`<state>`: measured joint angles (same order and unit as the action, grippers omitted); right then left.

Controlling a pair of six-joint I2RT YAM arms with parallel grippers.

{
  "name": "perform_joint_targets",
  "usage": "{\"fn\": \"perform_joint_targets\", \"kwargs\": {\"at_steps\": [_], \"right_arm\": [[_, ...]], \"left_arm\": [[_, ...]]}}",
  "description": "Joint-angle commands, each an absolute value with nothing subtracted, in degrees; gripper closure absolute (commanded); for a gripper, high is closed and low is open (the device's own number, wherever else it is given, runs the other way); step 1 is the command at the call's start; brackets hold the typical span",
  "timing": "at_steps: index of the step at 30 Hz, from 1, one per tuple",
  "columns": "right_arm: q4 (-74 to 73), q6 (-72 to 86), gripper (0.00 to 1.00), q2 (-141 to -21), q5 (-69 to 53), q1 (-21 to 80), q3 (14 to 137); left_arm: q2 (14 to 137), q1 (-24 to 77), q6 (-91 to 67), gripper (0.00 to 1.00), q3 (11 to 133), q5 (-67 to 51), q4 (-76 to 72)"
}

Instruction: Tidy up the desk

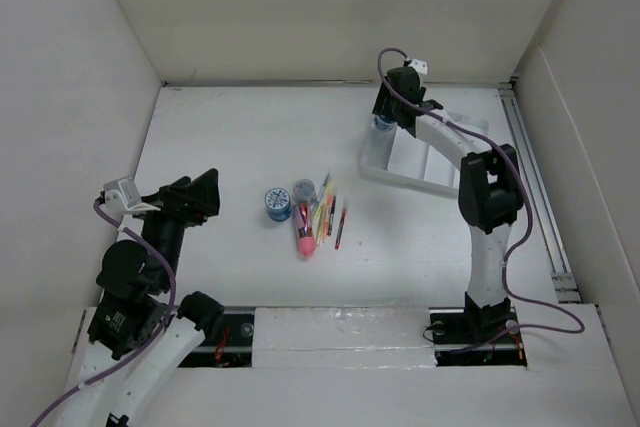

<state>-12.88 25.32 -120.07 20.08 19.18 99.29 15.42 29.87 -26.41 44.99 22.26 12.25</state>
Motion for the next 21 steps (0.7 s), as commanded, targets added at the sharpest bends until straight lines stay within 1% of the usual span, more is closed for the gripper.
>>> {"fn": "perform_joint_targets", "kwargs": {"at_steps": [1, 7, 9, 11, 13, 14, 16, 19, 21], "right_arm": [[-11.5, 25.6, 0.39, -120.8, 20.4, 19.1, 102.7], [-11.3, 25.6, 0.36, -122.3, 20.4, 18.5, 102.7], [-11.3, 25.6, 0.32, -122.3, 20.7, 18.5, 102.8], [-11.3, 25.7, 0.22, -122.3, 21.0, 18.5, 102.7], [-11.3, 25.5, 0.16, -122.0, 21.1, 18.5, 102.5], [-11.2, 25.6, 0.12, -121.2, 21.2, 18.5, 102.3], [-10.4, 25.6, 0.08, -119.8, 21.0, 18.5, 101.1], [-8.2, 25.0, 0.08, -114.7, 20.3, 19.9, 97.5], [-6.6, 24.2, 0.17, -109.2, 19.5, 21.5, 94.8]], "left_arm": [[16.4, 29.5, -25.8, 0.3, 44.7, 21.3, 9.7], [16.8, 29.5, -25.7, 0.3, 44.6, 20.6, 9.6], [17.1, 29.5, -25.4, 0.3, 44.6, 20.0, 9.4], [17.3, 29.5, -25.3, 0.3, 44.6, 19.7, 9.5], [17.3, 29.5, -25.2, 0.3, 44.6, 19.7, 9.5], [17.3, 29.5, -25.2, 0.3, 44.6, 19.7, 9.5], [17.3, 29.5, -25.1, 0.3, 44.6, 19.5, 9.3], [17.8, 29.5, -25.1, 0.3, 44.8, 19.0, 9.4], [18.3, 29.5, -25.1, 0.3, 45.0, 19.1, 9.6]]}}
